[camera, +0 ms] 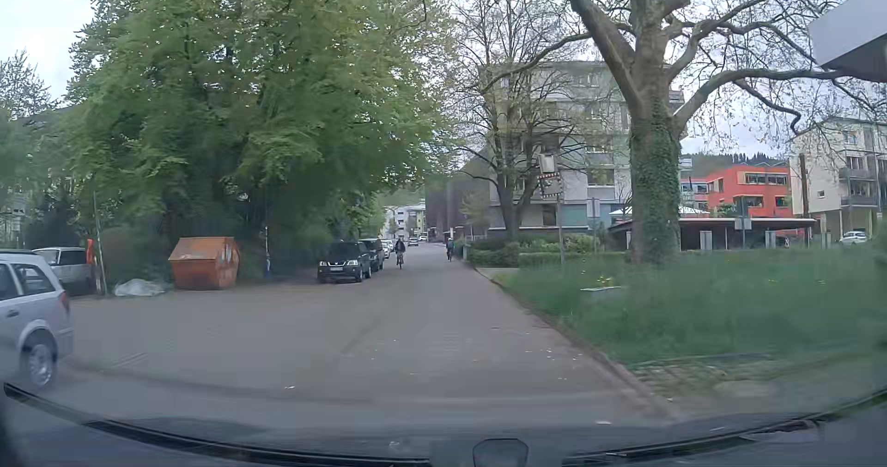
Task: Follow the waypoints while adhering to traffic rules and regulations
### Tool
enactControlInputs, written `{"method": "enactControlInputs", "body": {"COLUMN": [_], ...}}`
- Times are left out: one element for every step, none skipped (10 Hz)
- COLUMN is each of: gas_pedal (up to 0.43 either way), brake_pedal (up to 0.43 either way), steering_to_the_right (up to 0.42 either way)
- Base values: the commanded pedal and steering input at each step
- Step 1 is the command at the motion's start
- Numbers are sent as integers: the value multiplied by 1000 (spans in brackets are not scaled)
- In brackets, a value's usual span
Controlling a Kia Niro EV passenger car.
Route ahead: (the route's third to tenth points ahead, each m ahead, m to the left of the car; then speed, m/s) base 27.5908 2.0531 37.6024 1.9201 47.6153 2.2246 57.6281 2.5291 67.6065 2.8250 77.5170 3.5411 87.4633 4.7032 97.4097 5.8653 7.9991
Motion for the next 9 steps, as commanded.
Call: {"method": "enactControlInputs", "body": {"gas_pedal": [8, 0, 0, 0, 0, 0, 0, 0, 0], "brake_pedal": [0, 0, 0, 0, 0, 0, 0, 0, 0], "steering_to_the_right": [-12, -10, -9, -9, -9, -9, -6, -4, -8]}}
